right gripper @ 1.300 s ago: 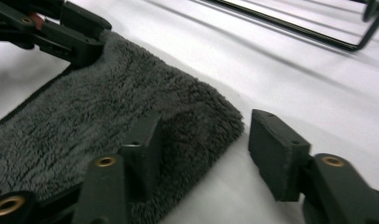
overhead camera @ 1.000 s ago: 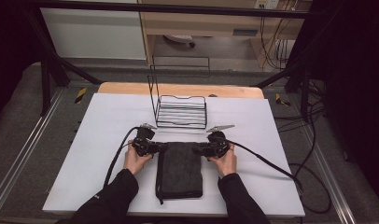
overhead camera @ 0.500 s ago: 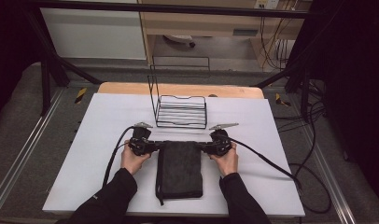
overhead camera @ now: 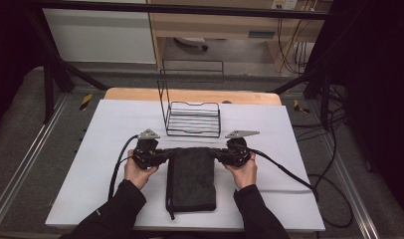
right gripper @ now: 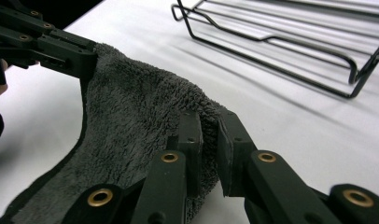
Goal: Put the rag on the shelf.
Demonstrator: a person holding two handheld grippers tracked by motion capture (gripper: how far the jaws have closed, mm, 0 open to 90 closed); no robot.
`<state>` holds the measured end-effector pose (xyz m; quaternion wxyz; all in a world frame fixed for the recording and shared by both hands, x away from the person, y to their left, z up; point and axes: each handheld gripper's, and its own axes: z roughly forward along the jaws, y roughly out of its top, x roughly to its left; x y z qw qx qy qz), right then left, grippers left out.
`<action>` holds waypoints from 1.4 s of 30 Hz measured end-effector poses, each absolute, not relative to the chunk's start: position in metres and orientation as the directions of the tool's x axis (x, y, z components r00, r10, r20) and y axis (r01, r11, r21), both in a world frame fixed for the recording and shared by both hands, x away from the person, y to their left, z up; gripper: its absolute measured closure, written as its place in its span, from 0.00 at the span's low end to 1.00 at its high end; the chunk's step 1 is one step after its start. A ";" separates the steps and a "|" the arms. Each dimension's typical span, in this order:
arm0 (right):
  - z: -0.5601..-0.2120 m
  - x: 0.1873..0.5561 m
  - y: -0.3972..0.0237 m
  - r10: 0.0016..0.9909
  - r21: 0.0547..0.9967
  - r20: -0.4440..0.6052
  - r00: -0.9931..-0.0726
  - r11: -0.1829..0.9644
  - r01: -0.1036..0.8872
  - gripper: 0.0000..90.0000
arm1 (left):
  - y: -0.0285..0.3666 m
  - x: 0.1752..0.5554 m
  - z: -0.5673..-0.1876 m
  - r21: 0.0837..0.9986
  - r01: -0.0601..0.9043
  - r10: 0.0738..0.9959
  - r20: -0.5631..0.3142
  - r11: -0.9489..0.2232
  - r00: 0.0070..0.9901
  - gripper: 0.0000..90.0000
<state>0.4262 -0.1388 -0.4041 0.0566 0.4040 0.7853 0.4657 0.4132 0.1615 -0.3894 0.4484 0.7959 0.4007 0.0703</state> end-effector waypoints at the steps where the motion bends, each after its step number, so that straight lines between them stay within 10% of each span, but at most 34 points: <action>1: -0.402 0.425 -0.139 0.688 0.780 0.281 -0.669 0.243 0.577 0.91 | 0.161 0.412 -0.387 0.775 0.568 0.702 -0.241 -0.277 0.671 0.91; 42: -0.315 0.380 -0.144 0.708 0.946 0.060 -0.703 0.185 0.267 0.92 | 0.162 0.371 -0.314 0.925 0.347 0.705 -0.145 -0.152 0.695 0.91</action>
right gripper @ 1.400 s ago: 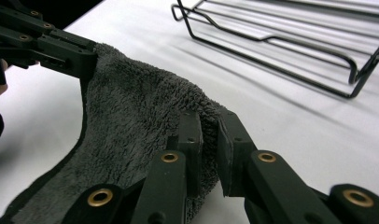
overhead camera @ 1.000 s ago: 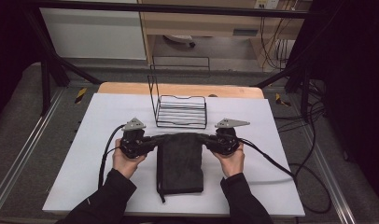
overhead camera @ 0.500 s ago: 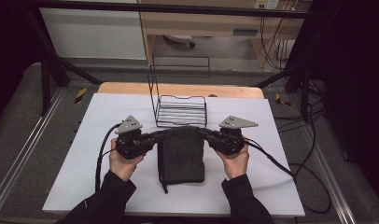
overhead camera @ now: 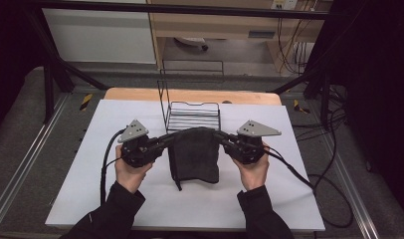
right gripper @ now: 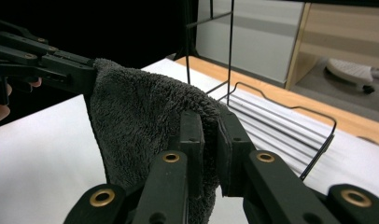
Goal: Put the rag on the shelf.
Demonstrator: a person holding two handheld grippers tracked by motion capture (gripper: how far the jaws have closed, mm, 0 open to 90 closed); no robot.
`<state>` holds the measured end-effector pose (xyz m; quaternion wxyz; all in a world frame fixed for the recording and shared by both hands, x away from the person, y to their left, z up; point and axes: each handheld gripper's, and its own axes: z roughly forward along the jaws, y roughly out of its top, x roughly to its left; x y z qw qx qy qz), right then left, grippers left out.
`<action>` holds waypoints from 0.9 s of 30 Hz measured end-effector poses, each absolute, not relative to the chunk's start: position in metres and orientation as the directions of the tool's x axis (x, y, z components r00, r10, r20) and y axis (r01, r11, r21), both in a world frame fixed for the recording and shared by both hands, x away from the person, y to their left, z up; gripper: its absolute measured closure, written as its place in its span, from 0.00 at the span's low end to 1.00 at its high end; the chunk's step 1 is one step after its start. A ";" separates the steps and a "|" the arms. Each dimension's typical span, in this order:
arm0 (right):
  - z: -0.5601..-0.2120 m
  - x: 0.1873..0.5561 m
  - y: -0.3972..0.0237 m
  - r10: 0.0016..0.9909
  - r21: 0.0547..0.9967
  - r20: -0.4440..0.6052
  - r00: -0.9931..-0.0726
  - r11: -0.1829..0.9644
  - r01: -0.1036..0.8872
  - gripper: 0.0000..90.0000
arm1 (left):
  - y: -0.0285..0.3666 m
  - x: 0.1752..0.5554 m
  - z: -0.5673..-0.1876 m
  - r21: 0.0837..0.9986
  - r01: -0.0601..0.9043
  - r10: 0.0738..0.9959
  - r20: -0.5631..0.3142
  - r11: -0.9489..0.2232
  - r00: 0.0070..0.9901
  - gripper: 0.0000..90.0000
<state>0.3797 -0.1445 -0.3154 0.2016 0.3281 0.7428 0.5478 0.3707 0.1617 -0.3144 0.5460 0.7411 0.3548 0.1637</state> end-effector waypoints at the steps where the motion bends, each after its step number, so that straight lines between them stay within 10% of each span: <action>1: -0.314 0.379 -0.145 0.710 0.948 0.059 -0.702 0.181 0.263 0.92 | 0.161 0.371 -0.313 0.928 0.342 0.705 -0.143 -0.149 0.695 0.91; 27: -0.264 0.388 -0.133 0.766 0.990 -0.030 -0.642 0.112 0.088 0.92 | 0.159 0.386 -0.268 0.983 0.180 0.755 -0.093 -0.034 0.649 0.90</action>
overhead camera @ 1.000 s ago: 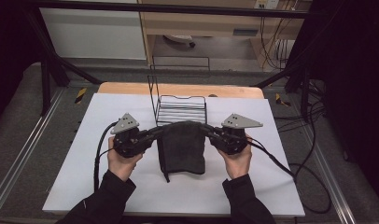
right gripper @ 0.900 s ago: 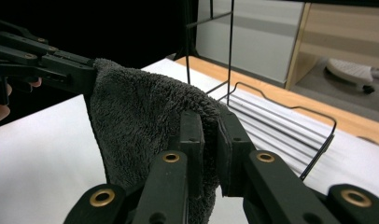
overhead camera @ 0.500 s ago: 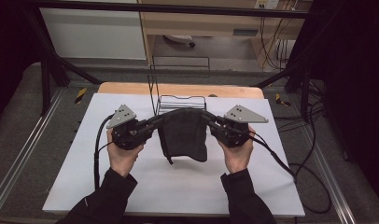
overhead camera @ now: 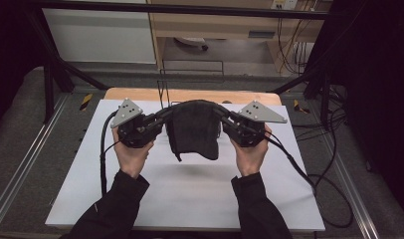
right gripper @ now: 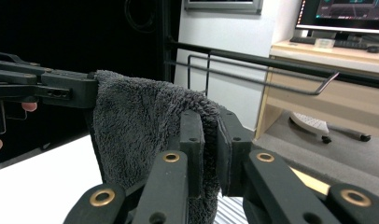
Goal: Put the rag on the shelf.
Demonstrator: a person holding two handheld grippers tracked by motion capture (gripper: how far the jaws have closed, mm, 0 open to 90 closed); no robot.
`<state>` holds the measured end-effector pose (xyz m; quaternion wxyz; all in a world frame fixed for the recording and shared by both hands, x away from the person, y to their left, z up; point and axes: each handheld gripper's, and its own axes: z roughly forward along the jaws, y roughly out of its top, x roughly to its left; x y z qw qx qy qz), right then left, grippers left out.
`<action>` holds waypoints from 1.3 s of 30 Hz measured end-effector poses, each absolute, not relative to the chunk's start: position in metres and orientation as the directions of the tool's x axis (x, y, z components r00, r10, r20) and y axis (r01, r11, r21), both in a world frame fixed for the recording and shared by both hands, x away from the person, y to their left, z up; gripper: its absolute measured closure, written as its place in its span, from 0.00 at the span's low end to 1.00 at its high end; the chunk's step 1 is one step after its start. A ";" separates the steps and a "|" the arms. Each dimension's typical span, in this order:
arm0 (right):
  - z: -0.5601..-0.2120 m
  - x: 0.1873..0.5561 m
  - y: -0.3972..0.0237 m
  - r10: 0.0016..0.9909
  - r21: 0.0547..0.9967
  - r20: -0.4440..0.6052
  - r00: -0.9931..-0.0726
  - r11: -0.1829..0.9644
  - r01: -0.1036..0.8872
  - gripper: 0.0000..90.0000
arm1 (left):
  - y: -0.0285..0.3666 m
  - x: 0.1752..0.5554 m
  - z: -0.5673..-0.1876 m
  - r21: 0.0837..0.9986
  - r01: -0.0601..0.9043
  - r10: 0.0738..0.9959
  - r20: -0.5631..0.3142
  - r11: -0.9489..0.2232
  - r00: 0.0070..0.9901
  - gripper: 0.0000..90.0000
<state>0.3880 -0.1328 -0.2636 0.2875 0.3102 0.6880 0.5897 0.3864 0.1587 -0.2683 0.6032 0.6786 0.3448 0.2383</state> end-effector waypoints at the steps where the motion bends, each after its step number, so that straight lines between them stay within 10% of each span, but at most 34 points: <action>1: -0.261 0.389 -0.133 0.765 0.990 -0.033 -0.643 0.112 0.083 0.92 | 0.159 0.387 -0.266 0.984 0.177 0.755 -0.094 -0.028 0.648 0.90; 39: -0.158 0.415 -0.128 0.796 0.995 -0.081 -0.599 0.030 -0.095 0.92 | 0.161 0.413 -0.164 0.996 0.002 0.778 -0.071 0.090 0.624 0.91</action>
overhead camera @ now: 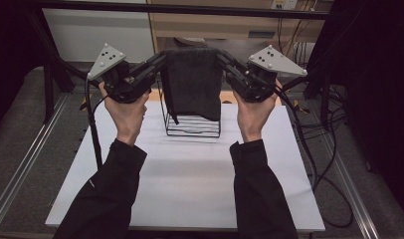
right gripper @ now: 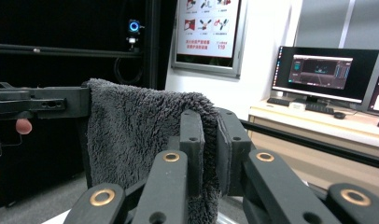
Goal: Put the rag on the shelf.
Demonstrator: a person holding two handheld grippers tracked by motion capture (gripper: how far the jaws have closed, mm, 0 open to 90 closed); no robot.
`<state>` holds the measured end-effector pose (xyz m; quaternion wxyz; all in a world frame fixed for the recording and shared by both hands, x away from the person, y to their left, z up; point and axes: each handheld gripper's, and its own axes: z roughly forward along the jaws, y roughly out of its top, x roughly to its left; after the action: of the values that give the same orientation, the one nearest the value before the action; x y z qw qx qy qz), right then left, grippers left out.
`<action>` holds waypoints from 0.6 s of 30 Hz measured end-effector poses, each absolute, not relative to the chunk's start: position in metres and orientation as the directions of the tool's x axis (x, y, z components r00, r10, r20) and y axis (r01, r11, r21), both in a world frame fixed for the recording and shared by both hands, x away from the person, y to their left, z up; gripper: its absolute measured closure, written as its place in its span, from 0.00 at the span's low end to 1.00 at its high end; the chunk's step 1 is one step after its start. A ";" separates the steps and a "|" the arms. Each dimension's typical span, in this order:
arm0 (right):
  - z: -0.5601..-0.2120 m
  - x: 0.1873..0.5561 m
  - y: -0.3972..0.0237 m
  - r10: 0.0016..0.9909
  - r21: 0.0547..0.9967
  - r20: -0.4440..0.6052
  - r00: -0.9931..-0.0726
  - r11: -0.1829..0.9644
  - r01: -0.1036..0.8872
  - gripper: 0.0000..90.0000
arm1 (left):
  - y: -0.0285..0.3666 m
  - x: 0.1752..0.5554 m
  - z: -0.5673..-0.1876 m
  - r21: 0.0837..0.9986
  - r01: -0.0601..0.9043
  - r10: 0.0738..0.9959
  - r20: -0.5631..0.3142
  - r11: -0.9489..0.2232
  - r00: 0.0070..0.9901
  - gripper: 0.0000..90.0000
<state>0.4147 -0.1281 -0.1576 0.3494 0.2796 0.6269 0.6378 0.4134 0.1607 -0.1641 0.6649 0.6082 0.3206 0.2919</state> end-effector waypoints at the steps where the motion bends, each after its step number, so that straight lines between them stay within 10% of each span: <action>1: -0.155 0.416 -0.128 0.797 0.995 -0.082 -0.598 0.029 -0.098 0.92 | 0.160 0.414 -0.162 0.996 -0.004 0.780 -0.067 0.088 0.622 0.90; 18: -0.124 0.440 -0.123 0.808 0.992 -0.065 -0.586 -0.014 -0.129 0.92 | 0.158 0.435 -0.125 0.994 -0.041 0.807 -0.057 0.100 0.588 0.90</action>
<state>0.4405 -0.1234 -0.1245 0.3580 0.2807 0.6041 0.6543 0.4350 0.1579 -0.1252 0.6670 0.5910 0.3238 0.3176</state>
